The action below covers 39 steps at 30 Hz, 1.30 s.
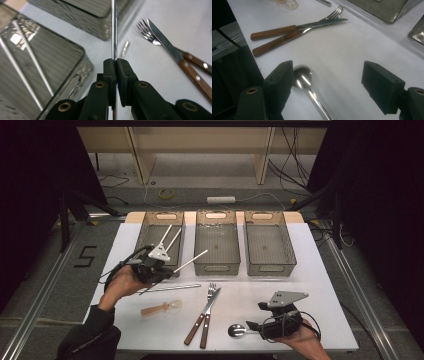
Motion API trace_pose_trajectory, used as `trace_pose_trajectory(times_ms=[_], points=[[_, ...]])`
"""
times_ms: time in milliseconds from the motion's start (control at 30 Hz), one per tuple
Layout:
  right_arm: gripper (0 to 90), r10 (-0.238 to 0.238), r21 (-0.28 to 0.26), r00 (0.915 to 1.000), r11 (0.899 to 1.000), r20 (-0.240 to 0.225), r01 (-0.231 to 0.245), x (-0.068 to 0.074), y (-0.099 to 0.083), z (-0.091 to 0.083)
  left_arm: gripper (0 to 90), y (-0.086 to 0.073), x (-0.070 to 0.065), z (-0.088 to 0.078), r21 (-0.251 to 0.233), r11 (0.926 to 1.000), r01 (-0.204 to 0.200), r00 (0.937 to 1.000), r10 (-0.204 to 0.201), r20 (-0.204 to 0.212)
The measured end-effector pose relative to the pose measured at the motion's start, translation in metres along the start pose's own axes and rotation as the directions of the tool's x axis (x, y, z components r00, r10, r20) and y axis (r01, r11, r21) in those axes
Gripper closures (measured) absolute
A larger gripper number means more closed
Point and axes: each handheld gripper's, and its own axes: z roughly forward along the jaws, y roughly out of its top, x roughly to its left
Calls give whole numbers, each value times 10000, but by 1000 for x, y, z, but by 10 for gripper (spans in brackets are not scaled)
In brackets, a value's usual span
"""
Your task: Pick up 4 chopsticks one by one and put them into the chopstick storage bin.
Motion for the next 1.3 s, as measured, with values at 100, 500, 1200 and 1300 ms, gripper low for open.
trace_pose_trajectory(times_ms=[100, 500, 1200, 1300], points=[[261, 44, -94, 10000, 9999, 1, -44, 0, 1, -1, 855, -1, 8, -2, -198, 9984, 532, 9983, -536, -213], [261, 153, -221, 9999, 9996, 34, -152, -2, 1, -1, 855, -2, 42, -10, -1041, 9770, 1863, 9767, -1957, -880], [262, 215, -263, 9998, 9994, -13, -215, -4, 0, 0, 855, 9, 99, -6, -2154, 9297, 2989, 9122, -3446, -2217], [262, 201, -227, 9998, 9995, -33, -202, -4, 0, 0, 855, 10, 106, -1, -2124, 9243, 3172, 9031, -3627, -2296]])
